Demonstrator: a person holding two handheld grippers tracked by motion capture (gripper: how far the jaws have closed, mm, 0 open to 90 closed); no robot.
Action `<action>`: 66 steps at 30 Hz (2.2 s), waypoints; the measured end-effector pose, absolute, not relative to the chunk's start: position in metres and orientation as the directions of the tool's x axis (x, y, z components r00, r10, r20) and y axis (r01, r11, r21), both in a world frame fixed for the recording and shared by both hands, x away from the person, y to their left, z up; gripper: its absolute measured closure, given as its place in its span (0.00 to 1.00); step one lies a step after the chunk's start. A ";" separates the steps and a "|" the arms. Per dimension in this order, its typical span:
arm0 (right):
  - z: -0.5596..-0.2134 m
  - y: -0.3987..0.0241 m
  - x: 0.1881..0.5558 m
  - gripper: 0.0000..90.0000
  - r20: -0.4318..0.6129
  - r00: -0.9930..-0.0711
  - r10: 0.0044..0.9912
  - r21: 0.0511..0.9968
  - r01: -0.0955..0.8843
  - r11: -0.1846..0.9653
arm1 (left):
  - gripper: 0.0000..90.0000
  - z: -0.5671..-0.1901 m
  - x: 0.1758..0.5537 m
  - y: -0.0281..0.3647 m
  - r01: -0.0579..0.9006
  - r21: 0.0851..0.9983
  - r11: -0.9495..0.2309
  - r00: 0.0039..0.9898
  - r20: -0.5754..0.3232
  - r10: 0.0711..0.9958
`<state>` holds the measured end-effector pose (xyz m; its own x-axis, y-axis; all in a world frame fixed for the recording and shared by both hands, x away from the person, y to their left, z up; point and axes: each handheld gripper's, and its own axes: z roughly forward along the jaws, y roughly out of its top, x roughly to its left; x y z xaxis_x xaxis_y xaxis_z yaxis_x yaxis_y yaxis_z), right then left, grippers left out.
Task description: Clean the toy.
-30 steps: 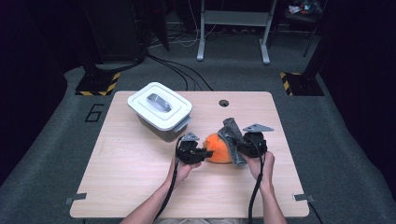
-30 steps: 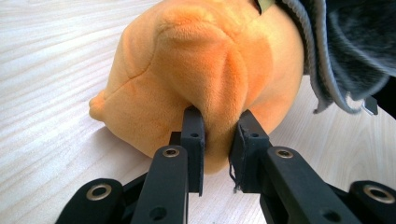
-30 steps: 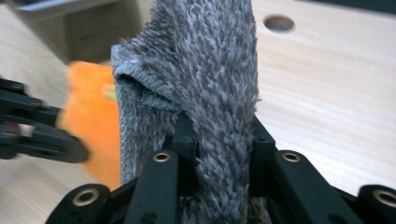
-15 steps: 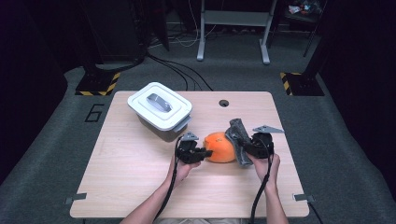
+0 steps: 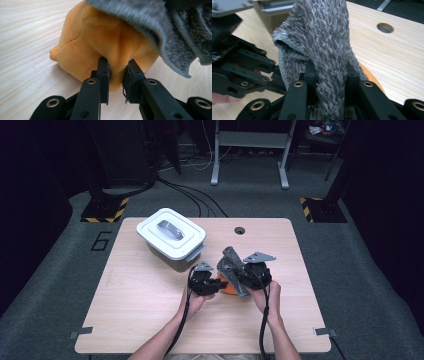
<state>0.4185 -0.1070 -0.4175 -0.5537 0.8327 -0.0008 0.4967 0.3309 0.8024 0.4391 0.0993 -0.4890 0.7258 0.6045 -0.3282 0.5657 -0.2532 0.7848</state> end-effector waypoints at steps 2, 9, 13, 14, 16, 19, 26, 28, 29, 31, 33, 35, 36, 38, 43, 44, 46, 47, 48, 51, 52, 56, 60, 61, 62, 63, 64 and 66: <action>-0.418 -0.115 0.419 0.79 0.013 -0.541 0.841 0.803 0.506 0.313 | 0.85 -0.489 0.439 0.098 0.567 0.786 -0.246 0.723 -0.331 0.606; -0.430 -0.152 0.426 0.79 0.077 -0.466 0.882 0.793 0.564 0.228 | 0.85 -0.489 0.440 0.099 0.574 0.781 -0.245 0.721 -0.340 0.604; -0.445 -0.172 0.431 0.79 0.115 -0.423 0.899 0.778 0.601 0.183 | 0.85 -0.490 0.441 0.099 0.574 0.783 -0.239 0.720 -0.344 0.603; -0.448 -0.174 0.431 0.79 0.127 -0.416 0.900 0.773 0.610 0.173 | 0.85 -0.490 0.441 0.099 0.577 0.781 -0.239 0.720 -0.348 0.601; -0.454 -0.175 0.432 0.79 0.158 -0.415 0.896 0.771 0.619 0.150 | 0.85 -0.490 0.441 0.098 0.575 0.782 -0.240 0.720 -0.344 0.603; -0.452 -0.180 0.430 0.79 0.198 -0.423 0.884 0.783 0.611 0.117 | 0.85 -0.491 0.442 0.100 0.578 0.782 -0.234 0.716 -0.348 0.605; -0.441 -0.208 0.420 0.79 0.209 -0.353 0.912 0.815 0.578 0.037 | 0.85 -0.492 0.443 0.102 0.582 0.780 -0.230 0.714 -0.356 0.603; -0.441 -0.210 0.419 0.79 0.202 -0.345 0.917 0.812 0.582 0.040 | 0.85 -0.492 0.443 0.102 0.584 0.779 -0.228 0.714 -0.359 0.601; -0.441 -0.210 0.418 0.78 0.204 -0.347 0.915 0.811 0.584 0.041 | 0.85 -0.492 0.443 0.102 0.585 0.779 -0.227 0.713 -0.360 0.601; -0.442 -0.207 0.418 0.78 0.203 -0.364 0.909 0.811 0.582 0.052 | 0.85 -0.492 0.443 0.102 0.583 0.780 -0.227 0.714 -0.359 0.601; -0.444 -0.200 0.420 0.78 0.196 -0.377 0.905 0.806 0.588 0.070 | 0.85 -0.492 0.443 0.102 0.581 0.780 -0.231 0.716 -0.355 0.601; -0.448 -0.194 0.423 0.78 0.195 -0.385 0.902 0.795 0.601 0.085 | 0.85 -0.492 0.443 0.102 0.583 0.779 -0.232 0.716 -0.356 0.600; -0.451 -0.192 0.425 0.78 0.195 -0.387 0.901 0.790 0.607 0.090 | 0.85 -0.492 0.443 0.102 0.582 0.778 -0.235 0.717 -0.355 0.600; -0.456 -0.188 0.428 0.78 0.192 -0.385 0.903 0.777 0.622 0.100 | 0.85 -0.493 0.442 0.102 0.583 0.779 -0.232 0.716 -0.357 0.599; -0.465 -0.185 0.432 0.78 0.195 -0.376 0.906 0.761 0.640 0.102 | 0.85 -0.493 0.442 0.100 0.577 0.782 -0.236 0.721 -0.352 0.597; -0.466 -0.186 0.433 0.78 0.193 -0.376 0.906 0.761 0.640 0.103 | 0.85 -0.493 0.442 0.099 0.579 0.781 -0.234 0.720 -0.355 0.597; -0.469 -0.187 0.434 0.78 0.186 -0.367 0.911 0.754 0.648 0.107 | 0.85 -0.493 0.442 0.099 0.574 0.783 -0.241 0.723 -0.346 0.598; -0.472 -0.188 0.436 0.78 0.183 -0.356 0.916 0.746 0.657 0.106 | 0.85 -0.493 0.442 0.099 0.573 0.783 -0.240 0.724 -0.347 0.596; -0.473 -0.189 0.437 0.78 0.187 -0.355 0.916 0.742 0.663 0.105 | 0.85 -0.493 0.442 0.099 0.579 0.781 -0.233 0.719 -0.355 0.597; -0.481 -0.191 0.442 0.78 0.192 -0.343 0.919 0.724 0.682 0.103 | 0.85 -0.493 0.442 0.099 0.579 0.781 -0.233 0.720 -0.355 0.597; -0.483 -0.191 0.444 0.78 0.194 -0.342 0.919 0.721 0.686 0.103 | 0.85 -0.493 0.442 0.099 0.578 0.782 -0.234 0.720 -0.354 0.597; -0.485 -0.190 0.447 0.78 0.184 -0.340 0.922 0.710 0.695 0.114 | 0.85 -0.493 0.442 0.099 0.579 0.780 -0.235 0.719 -0.354 0.598; -0.491 -0.189 0.452 0.78 0.148 -0.334 0.931 0.688 0.711 0.145 | 0.85 -0.493 0.442 0.099 0.579 0.782 -0.232 0.718 -0.354 0.599; -0.493 -0.188 0.454 0.78 0.146 -0.326 0.934 0.674 0.724 0.148 | 0.85 -0.493 0.442 0.100 0.578 0.782 -0.233 0.719 -0.353 0.599; -0.496 -0.188 0.456 0.78 0.137 -0.320 0.937 0.665 0.731 0.153 | 0.85 -0.493 0.442 0.100 0.581 0.780 -0.233 0.717 -0.355 0.600; -0.498 -0.188 0.457 0.78 0.132 -0.316 0.940 0.657 0.738 0.156 | 0.85 -0.493 0.442 0.100 0.580 0.781 -0.232 0.717 -0.354 0.601; -0.499 -0.188 0.457 0.78 0.138 -0.312 0.940 0.652 0.743 0.151 | 0.85 -0.493 0.442 0.100 0.581 0.781 -0.231 0.716 -0.354 0.601; -0.497 -0.191 0.456 0.78 0.144 -0.302 0.942 0.664 0.735 0.134 | 0.85 -0.493 0.442 0.100 0.580 0.781 -0.232 0.717 -0.355 0.600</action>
